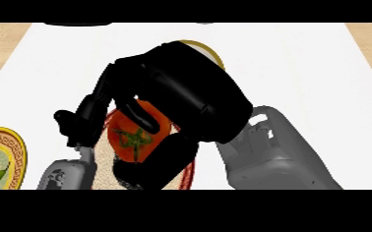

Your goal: Pick the tomato from the placemat and place it in the bowl

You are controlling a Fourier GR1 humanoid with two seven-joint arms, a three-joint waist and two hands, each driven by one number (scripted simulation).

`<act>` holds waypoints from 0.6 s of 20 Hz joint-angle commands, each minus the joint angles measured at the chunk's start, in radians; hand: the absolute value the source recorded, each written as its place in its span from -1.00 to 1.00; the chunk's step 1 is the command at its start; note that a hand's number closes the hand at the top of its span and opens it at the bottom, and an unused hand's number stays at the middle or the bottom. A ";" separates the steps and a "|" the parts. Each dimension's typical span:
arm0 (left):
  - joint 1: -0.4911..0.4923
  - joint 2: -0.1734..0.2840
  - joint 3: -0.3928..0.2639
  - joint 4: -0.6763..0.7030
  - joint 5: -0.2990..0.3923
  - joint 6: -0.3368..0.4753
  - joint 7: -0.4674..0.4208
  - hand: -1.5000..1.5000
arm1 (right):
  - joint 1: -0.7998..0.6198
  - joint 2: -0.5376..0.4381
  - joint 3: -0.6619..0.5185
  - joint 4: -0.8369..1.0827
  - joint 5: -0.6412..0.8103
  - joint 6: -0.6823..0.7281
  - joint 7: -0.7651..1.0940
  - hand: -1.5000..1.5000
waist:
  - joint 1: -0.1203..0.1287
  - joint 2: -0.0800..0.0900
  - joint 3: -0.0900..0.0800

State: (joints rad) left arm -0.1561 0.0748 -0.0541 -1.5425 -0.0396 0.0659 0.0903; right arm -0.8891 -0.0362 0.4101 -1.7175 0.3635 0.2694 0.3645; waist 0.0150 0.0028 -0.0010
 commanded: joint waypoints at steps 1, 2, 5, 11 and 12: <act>-0.006 -0.011 -0.006 0.052 -0.021 0.006 -0.034 0.00 | 0.006 -0.024 0.032 0.172 0.137 -0.053 -0.192 1.00 | -0.003 0.003 0.000; 0.017 -0.005 -0.002 -0.020 0.012 -0.013 0.000 0.00 | -0.023 -0.008 0.016 0.244 0.175 -0.093 -0.192 1.00 | 0.005 0.001 0.001; 0.029 0.002 -0.007 -0.022 0.000 -0.018 -0.003 0.00 | -0.082 0.002 -0.065 0.411 0.180 -0.128 -0.293 1.00 | 0.004 0.001 0.001; -0.033 0.018 0.019 0.004 0.010 -0.031 0.005 0.00 | -0.126 -0.005 -0.095 0.726 0.264 -0.270 -0.493 1.00 | 0.016 0.007 0.001; 0.007 -0.016 -0.011 0.019 -0.018 -0.004 -0.029 0.00 | -0.144 0.017 -0.119 0.784 0.256 -0.277 -0.511 1.00 | 0.011 0.005 0.001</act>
State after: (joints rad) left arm -0.1573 0.0652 -0.0570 -1.5214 -0.0497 0.0594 0.0644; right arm -0.9724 -0.0260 0.3483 -1.1380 0.5898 0.0515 -0.0328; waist 0.0221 0.0068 -0.0004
